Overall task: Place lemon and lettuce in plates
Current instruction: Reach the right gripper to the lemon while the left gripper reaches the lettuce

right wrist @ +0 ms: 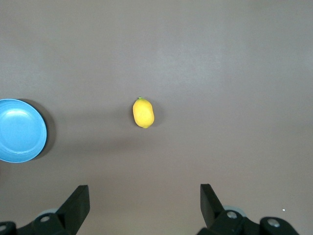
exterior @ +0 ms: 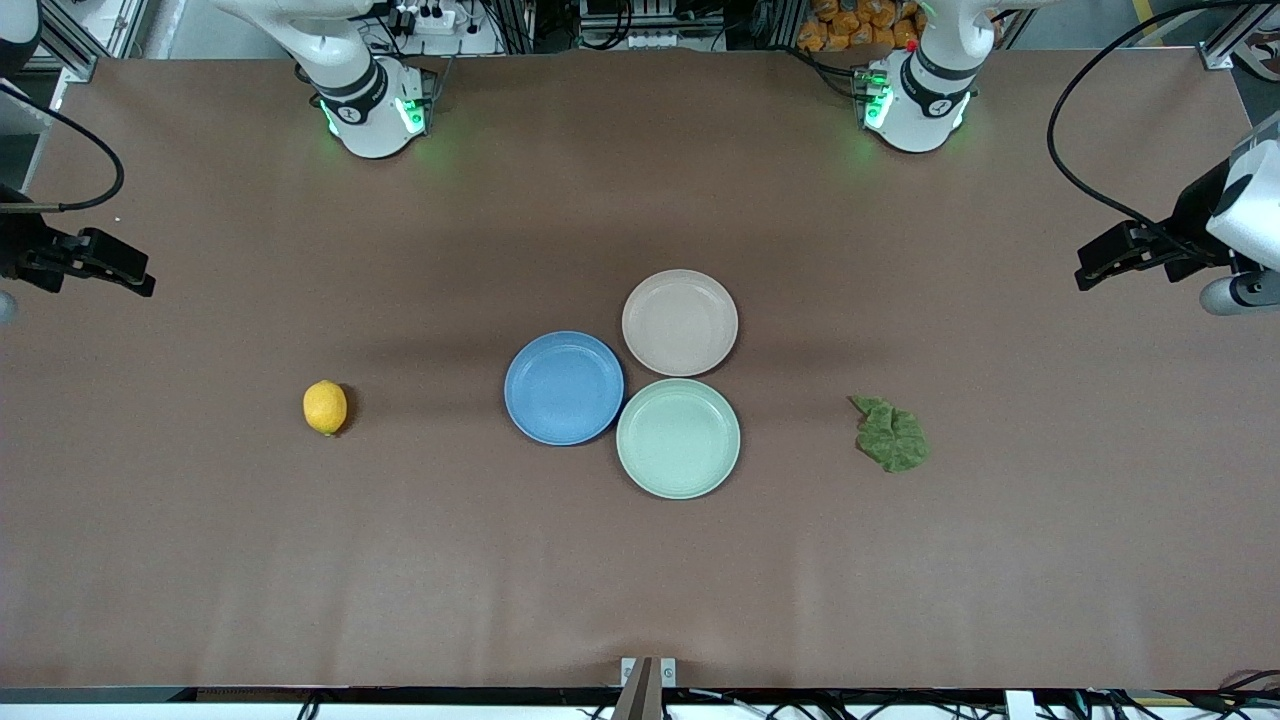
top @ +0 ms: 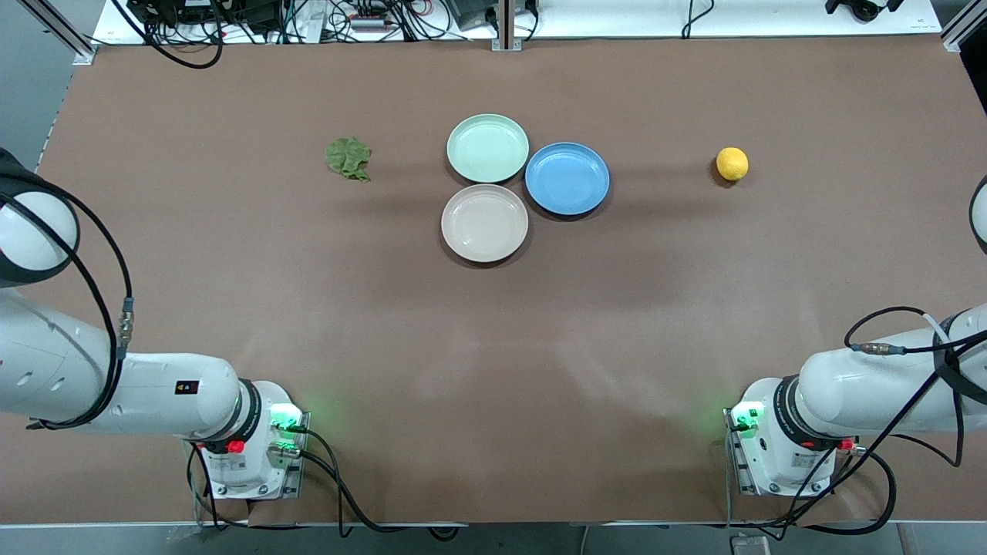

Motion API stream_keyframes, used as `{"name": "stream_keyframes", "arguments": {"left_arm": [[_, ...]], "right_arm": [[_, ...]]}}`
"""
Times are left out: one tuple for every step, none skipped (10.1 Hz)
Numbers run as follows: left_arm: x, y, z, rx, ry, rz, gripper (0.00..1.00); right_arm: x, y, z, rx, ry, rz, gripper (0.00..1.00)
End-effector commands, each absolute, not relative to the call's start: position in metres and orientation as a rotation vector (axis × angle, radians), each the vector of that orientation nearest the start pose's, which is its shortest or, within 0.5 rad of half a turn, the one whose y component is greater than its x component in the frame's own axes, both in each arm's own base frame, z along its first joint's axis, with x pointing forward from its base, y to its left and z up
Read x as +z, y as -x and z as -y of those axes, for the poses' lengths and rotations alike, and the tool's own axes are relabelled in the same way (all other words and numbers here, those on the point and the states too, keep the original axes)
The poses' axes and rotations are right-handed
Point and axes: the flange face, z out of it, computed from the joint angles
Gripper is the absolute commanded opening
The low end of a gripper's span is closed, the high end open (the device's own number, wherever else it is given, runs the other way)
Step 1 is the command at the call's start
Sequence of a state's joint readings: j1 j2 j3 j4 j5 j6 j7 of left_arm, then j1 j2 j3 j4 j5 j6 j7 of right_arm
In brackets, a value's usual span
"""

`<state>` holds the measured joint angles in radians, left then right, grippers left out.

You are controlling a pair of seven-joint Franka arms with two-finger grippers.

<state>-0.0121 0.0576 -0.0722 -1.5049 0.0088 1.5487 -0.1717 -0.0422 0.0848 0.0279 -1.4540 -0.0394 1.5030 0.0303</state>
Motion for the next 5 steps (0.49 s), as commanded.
{"name": "stream_keyframes", "arguments": {"left_arm": [[0.625, -0.569, 0.045, -0.013, 3.123, 0.089, 1.00], [0.624, -0.569, 0.047, -0.010, 3.125, 0.087, 1.00], [0.619, -0.572, 0.048, 0.004, 3.125, 0.087, 1.00], [0.613, -0.574, 0.053, 0.018, 3.126, 0.091, 1.00], [0.602, -0.583, 0.053, 0.016, 3.139, 0.094, 1.00]], "right_arm": [[0.628, -0.568, 0.017, 0.044, 3.172, -0.066, 1.00], [0.628, -0.568, 0.017, 0.044, 3.172, -0.068, 1.00], [0.628, -0.568, 0.017, 0.042, 3.172, -0.066, 1.00], [0.628, -0.568, 0.019, 0.044, 3.171, -0.070, 1.00], [0.627, -0.574, 0.020, 0.003, 3.160, -0.074, 1.00]]}}
